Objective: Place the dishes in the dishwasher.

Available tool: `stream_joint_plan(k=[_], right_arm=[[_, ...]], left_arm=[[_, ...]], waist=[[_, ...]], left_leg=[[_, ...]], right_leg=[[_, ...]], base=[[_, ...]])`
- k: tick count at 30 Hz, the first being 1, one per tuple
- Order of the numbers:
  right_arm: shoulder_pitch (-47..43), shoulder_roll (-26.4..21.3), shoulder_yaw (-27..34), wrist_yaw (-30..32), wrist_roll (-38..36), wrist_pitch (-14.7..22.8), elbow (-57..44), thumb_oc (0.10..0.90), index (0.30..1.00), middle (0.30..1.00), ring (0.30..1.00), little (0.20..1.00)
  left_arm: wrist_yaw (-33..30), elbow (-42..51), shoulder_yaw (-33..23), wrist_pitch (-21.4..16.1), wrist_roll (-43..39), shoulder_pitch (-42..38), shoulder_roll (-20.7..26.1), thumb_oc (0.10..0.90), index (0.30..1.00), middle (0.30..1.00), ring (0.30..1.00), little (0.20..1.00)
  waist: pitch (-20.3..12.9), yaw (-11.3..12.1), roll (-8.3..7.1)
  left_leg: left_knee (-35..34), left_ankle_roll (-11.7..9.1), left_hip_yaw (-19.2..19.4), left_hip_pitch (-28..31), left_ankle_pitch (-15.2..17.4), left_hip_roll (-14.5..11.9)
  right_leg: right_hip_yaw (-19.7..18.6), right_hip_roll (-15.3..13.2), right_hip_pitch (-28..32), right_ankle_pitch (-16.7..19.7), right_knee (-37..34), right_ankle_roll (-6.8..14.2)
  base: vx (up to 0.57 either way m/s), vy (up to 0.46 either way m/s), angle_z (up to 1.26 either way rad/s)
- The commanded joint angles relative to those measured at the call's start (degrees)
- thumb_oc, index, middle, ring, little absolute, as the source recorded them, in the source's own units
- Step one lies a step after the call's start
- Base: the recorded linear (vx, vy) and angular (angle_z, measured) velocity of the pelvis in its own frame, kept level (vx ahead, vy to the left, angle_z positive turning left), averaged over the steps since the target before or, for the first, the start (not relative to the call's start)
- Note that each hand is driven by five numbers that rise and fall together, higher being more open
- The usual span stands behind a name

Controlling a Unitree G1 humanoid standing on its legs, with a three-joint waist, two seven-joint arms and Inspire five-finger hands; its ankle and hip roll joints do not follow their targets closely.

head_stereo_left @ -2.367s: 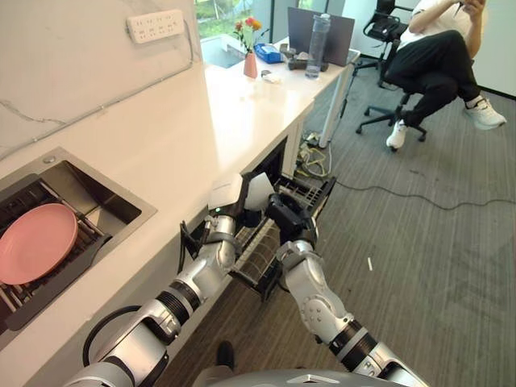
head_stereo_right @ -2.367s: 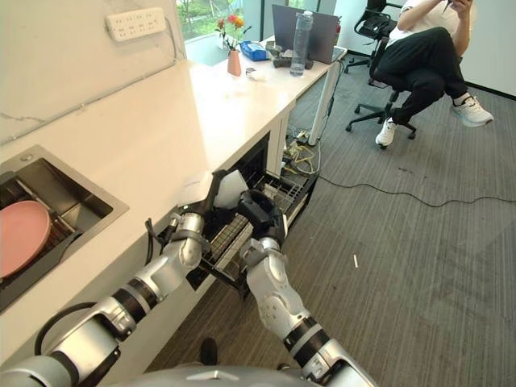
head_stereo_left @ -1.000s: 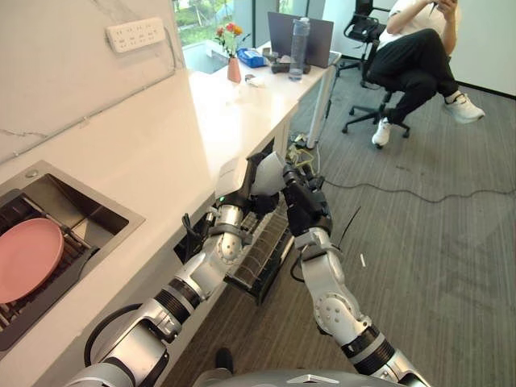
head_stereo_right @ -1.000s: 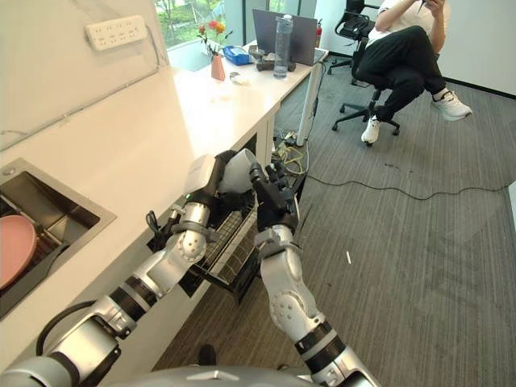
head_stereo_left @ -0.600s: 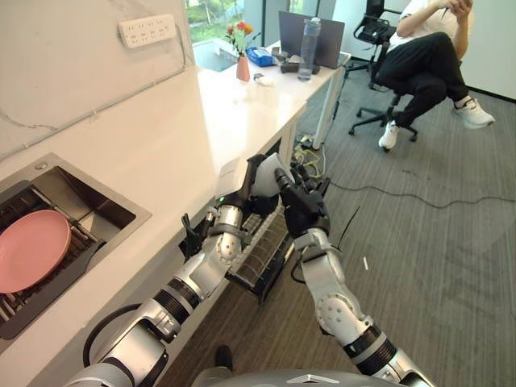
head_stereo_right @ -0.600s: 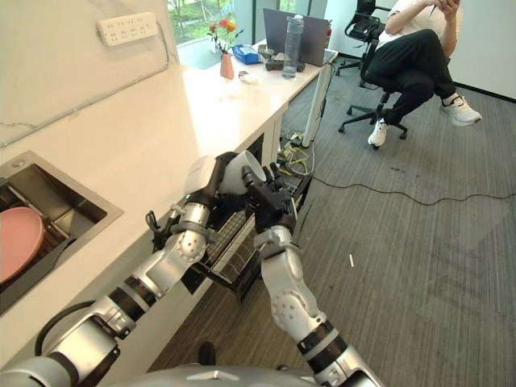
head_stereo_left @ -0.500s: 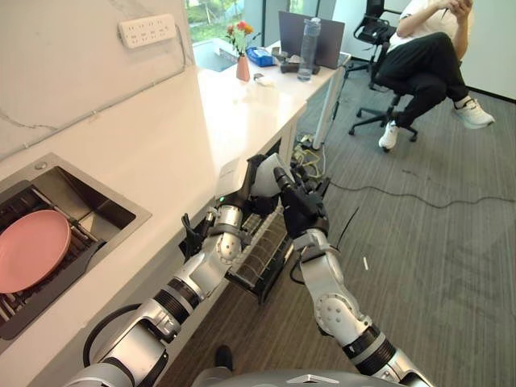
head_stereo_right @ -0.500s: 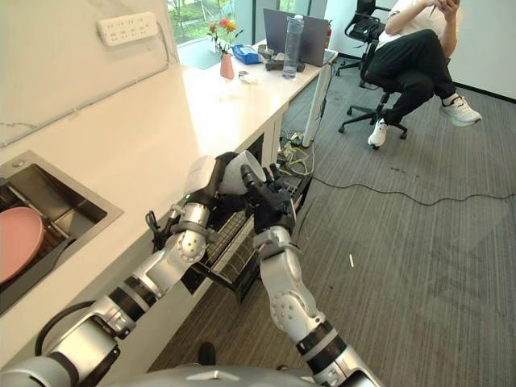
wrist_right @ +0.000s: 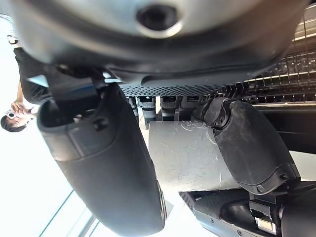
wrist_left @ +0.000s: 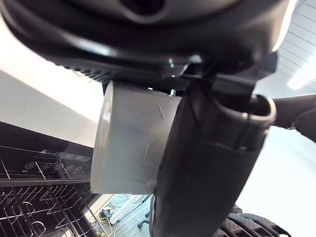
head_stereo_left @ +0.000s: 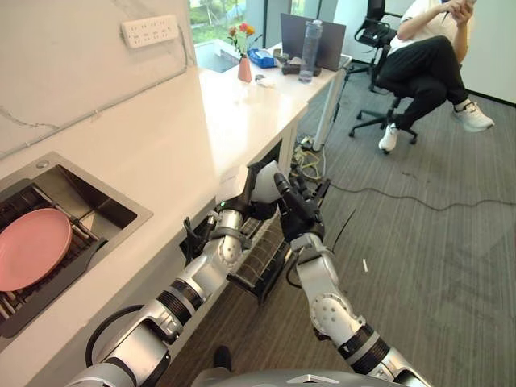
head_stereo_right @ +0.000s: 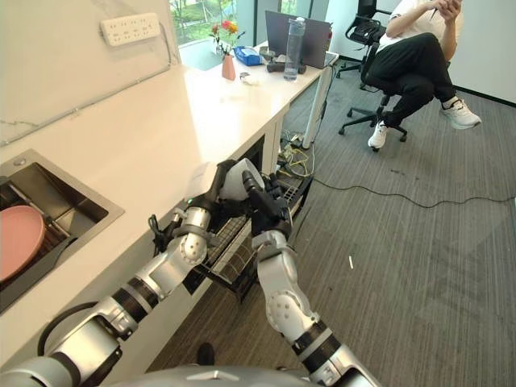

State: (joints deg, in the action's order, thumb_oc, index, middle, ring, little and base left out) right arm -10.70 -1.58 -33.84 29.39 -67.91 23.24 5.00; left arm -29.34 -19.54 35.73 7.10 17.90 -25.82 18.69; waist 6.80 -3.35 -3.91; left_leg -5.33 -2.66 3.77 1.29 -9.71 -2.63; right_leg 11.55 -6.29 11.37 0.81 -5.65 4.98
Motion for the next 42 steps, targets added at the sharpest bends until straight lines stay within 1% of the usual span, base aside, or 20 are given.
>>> stream_joint_plan(k=[1, 2, 6, 8, 9, 12, 14, 15, 17, 19, 20, 22, 25, 27, 29, 32, 36, 38, 41, 42], right_arm=[[-8.54, 6.63, -2.2, -1.33, -1.8, 2.6, -0.08, 0.8, 0.9, 0.9, 0.9, 0.9], [-8.74, 7.92, -1.85, -0.27, -2.27, 3.62, 1.27, 0.8, 0.9, 0.9, 0.9, 0.9], [-8.88, 10.24, -1.37, 1.8, -3.64, 5.96, 3.25, 0.8, 0.9, 0.9, 0.9, 0.9], [-8.82, 10.75, -1.39, 2.17, -3.91, 6.13, 3.8, 0.8, 0.9, 0.9, 0.9, 0.9], [-8.8, 11.35, -1.3, 2.79, -4.44, 6.89, 4.03, 0.8, 0.9, 0.9, 0.9, 0.9], [-8.74, 11.46, -1.53, 2.79, -4.67, 6.61, 4.01, 0.8, 0.9, 0.9, 0.9, 0.9], [-8.52, 10.05, -2.56, 0.57, -5.08, 4.29, 4.12, 0.8, 0.9, 0.9, 0.9, 0.9], [-8.49, 10.0, -2.59, 0.46, -5.16, 4.26, 4.15, 0.8, 0.9, 0.9, 0.9, 0.9], [-8.32, 8.13, -3.57, -2.42, -5.6, 2.04, 3.97, 0.8, 0.9, 0.9, 0.9, 0.9], [-8.28, 5.93, -4.82, -5.52, -5.97, -0.6, 3.23, 0.8, 0.9, 0.9, 0.9, 0.9], [-8.76, 3.98, -5.6, -8.32, -5.67, -2.75, 2.63, 0.8, 0.9, 0.9, 0.9, 0.9], [-8.97, 3.21, -5.66, -9.36, -5.75, -3.42, 2.55, 0.8, 0.9, 0.9, 0.9, 0.9], [-10.06, 0.32, -5.74, -13.09, -4.88, -6.11, 2.28, 0.8, 0.9, 0.9, 0.9, 0.9], [-10.53, -0.42, -5.82, -13.88, -4.43, -6.9, 2.19, 0.8, 0.9, 0.9, 0.9, 0.9], [-11.42, -2.15, -5.35, -16.84, -4.53, -8.45, 2.4, 0.8, 0.9, 0.9, 0.9, 0.9], [-11.63, -2.77, -5.36, -17.76, -4.66, -8.7, 2.01, 0.8, 0.9, 0.9, 0.9, 0.9], [-12.28, -3.06, -4.39, -16.98, -3.77, -7.69, 1.8, 0.8, 0.9, 0.9, 0.9, 0.9], [-12.88, -1.27, -1.91, -14.56, -2.55, -4.97, 2.36, 0.8, 0.9, 0.9, 0.9, 0.9], [-12.89, -0.43, -1.21, -13.9, -2.4, -4.11, 2.64, 0.8, 0.9, 0.9, 0.9, 0.9], [-12.73, 1.22, -0.17, -12.47, -2.3, -2.08, 2.79, 0.8, 0.9, 0.9, 0.9, 0.9]], left_arm=[[-3.64, -3.49, 3.71, -4.45, 0.08, -14.6, -5.86, 0.4, 0.3, 0.3, 0.3, 0.3], [-3.97, -4.22, 3.96, -4.35, 0.01, -14.89, -6.29, 0.4, 0.3, 0.3, 0.3, 0.3], [-4.63, -4.62, 4.44, -4.07, -0.04, -15.32, -6.72, 0.4, 0.3, 0.3, 0.3, 0.3], [-4.66, -4.56, 4.63, -3.99, 0.12, -15.35, -6.74, 0.4, 0.3, 0.3, 0.3, 0.3], [-4.7, -4.49, 4.77, -4.03, 0.3, -15.32, -6.7, 0.4, 0.3, 0.3, 0.3, 0.3], [-4.71, -4.32, 4.78, -4.08, 0.16, -15.22, -6.61, 0.4, 0.3, 0.3, 0.3, 0.3], [-3.95, -3.42, 4.64, -4.75, 0.26, -14.9, -6.18, 0.4, 0.3, 0.3, 0.3, 0.3], [-3.91, -3.37, 4.59, -4.74, 0.27, -14.86, -6.18, 0.4, 0.3, 0.3, 0.3, 0.3], [-2.8, -2.62, 4.58, -5.22, 0.8, -14.64, -5.74, 0.4, 0.3, 0.3, 0.3, 0.3], [-1.45, -1.49, 4.8, -5.81, 1.39, -14.25, -5.26, 0.4, 0.3, 0.3, 0.3, 0.3], [-0.7, -0.93, 4.96, -6.3, 1.43, -14.08, -4.9, 0.4, 0.3, 0.3, 0.3, 0.3], [-0.31, -0.63, 4.98, -6.49, 1.43, -14.05, -4.81, 0.4, 0.3, 0.3, 0.3, 0.3], [0.55, 0.13, 4.98, -7.26, 1.01, -14.02, -4.37, 0.4, 0.3, 0.3, 0.3, 0.3], [0.78, 0.34, 5.02, -7.43, 0.9, -14.03, -4.3, 0.4, 0.3, 0.3, 0.3, 0.3], [1.57, 0.64, 5.02, -8.04, 0.48, -14.15, -4.08, 0.4, 0.3, 0.3, 0.3, 0.3], [1.84, 0.72, 4.99, -8.17, 0.09, -14.26, -4.09, 0.4, 0.3, 0.3, 0.3, 0.3], [1.77, 0.25, 5.02, -7.89, -0.28, -14.55, -4.21, 0.4, 0.3, 0.3, 0.3, 0.3], [0.75, -0.82, 5.09, -7.45, -0.81, -15.12, -4.59, 0.4, 0.3, 0.3, 0.3, 0.3], [0.38, -1.1, 5.07, -7.35, -0.97, -15.32, -4.69, 0.4, 0.3, 0.3, 0.3, 0.3], [-0.18, -1.35, 5.13, -7.1, -1.22, -15.52, -4.92, 0.4, 0.3, 0.3, 0.3, 0.3]], waist=[[-1.45, 1.76, 3.8], [-1.58, 1.74, 3.84], [-1.68, 1.8, 4.03], [-1.72, 1.8, 4.06], [-1.79, 1.81, 4.17], [-1.87, 1.87, 4.2], [-1.84, 2.04, 4.1], [-1.86, 2.01, 4.14], [-1.76, 2.22, 4.01], [-1.7, 2.49, 3.83], [-1.65, 2.67, 3.59], [-1.6, 2.74, 3.55], [-1.47, 2.95, 3.28], [-1.46, 2.99, 3.26], [-1.41, 2.99, 3.16], [-1.41, 3.0, 3.12], [-1.35, 2.82, 3.21], [-1.29, 2.51, 3.52], [-1.35, 2.44, 3.63], [-1.43, 2.3, 3.87]], left_leg=[[0.33, -0.49, -1.57, 7.61, 13.4, -0.35], [0.33, -0.48, -1.62, 7.69, 13.46, -0.28], [0.33, -0.44, -1.75, 7.78, 13.49, -0.24], [0.33, -0.42, -1.8, 7.84, 13.5, -0.23], [0.33, -0.42, -1.77, 7.9, 13.52, -0.22], [0.33, -0.44, -1.76, 7.94, 13.52, -0.22], [0.33, -0.46, -1.89, 7.85, 13.49, -0.2], [0.33, -0.46, -1.89, 7.84, 13.49, -0.2], [0.33, -0.5, -1.95, 7.75, 13.47, -0.21], [0.33, -0.52, -2.09, 7.67, 13.48, -0.15], [0.33, -0.51, -2.13, 7.57, 13.43, -0.15], [0.33, -0.51, -2.14, 7.52, 13.39, -0.16], [0.33, -0.53, -2.16, 7.43, 13.35, -0.25], [0.33, -0.52, -2.16, 7.38, 13.34, -0.24], [0.33, -0.56, -2.1, 7.33, 13.32, -0.25], [0.33, -0.58, -2.11, 7.27, 13.3, -0.32], [0.33, -0.57, -2.07, 7.32, 13.35, -0.34], [0.33, -0.41, -2.05, 7.42, 13.37, -0.23], [0.33, -0.38, -2.05, 7.45, 13.42, -0.19], [0.33, -0.29, -2.11, 7.53, 13.47, -0.13]], right_leg=[[1.32, -0.67, -2.71, 0.86, 0.9, 2.88], [1.32, -0.64, -2.67, 0.82, 0.85, 2.86], [1.36, -0.63, -2.47, 0.65, 0.85, 2.83], [1.32, -0.63, -2.42, 0.63, 0.84, 2.82], [1.4, -0.62, -2.43, 0.56, 0.83, 2.83], [1.53, -0.62, -2.41, 0.5, 0.82, 2.81], [1.55, -0.68, -2.42, 0.54, 0.82, 2.8], [1.55, -0.68, -2.42, 0.54, 0.83, 2.8], [1.55, -0.68, -2.45, 0.55, 0.85, 2.77], [1.62, -0.68, -2.49, 0.59, 0.83, 2.74], [1.61, -0.64, -2.48, 0.61, 0.82, 2.78], [1.63, -0.63, -2.48, 0.59, 0.82, 2.79], [1.75, -0.66, -2.49, 0.64, 0.82, 2.85], [1.74, -0.68, -2.51, 0.64, 0.83, 2.88], [1.75, -0.68, -2.61, 0.63, 0.84, 2.98], [1.74, -0.71, -2.65, 0.61, 0.84, 2.98], [1.75, -0.76, -2.7, 0.65, 0.84, 3.02], [1.62, -0.75, -2.71, 0.63, 0.83, 3.05], [1.67, -0.77, -2.71, 0.61, 0.82, 3.07], [1.63, -0.79, -2.68, 0.54, 0.8, 3.08]], base=[[0.0, 0.0, 0.0], [0.0, 0.0, 0.0], [0.0, 0.0, 0.0], [0.0, 0.0, 0.0], [0.0, 0.0, 0.0], [0.01, 0.003, 0.04], [0.0, 0.0, 0.0], [0.0, 0.0, 0.0], [-0.01, -0.003, 0.03], [-0.01, -0.012, 0.05], [-0.01, -0.018, 0.07], [0.0, -0.007, 0.03], [0.0, 0.0, 0.0], [0.0, 0.0, 0.0], [0.0, 0.0, 0.0], [0.0, 0.0, 0.0], [0.0, 0.0, 0.0], [0.0, 0.0, 0.0], [0.0, 0.0, 0.0], [0.0, 0.0, 0.0]])
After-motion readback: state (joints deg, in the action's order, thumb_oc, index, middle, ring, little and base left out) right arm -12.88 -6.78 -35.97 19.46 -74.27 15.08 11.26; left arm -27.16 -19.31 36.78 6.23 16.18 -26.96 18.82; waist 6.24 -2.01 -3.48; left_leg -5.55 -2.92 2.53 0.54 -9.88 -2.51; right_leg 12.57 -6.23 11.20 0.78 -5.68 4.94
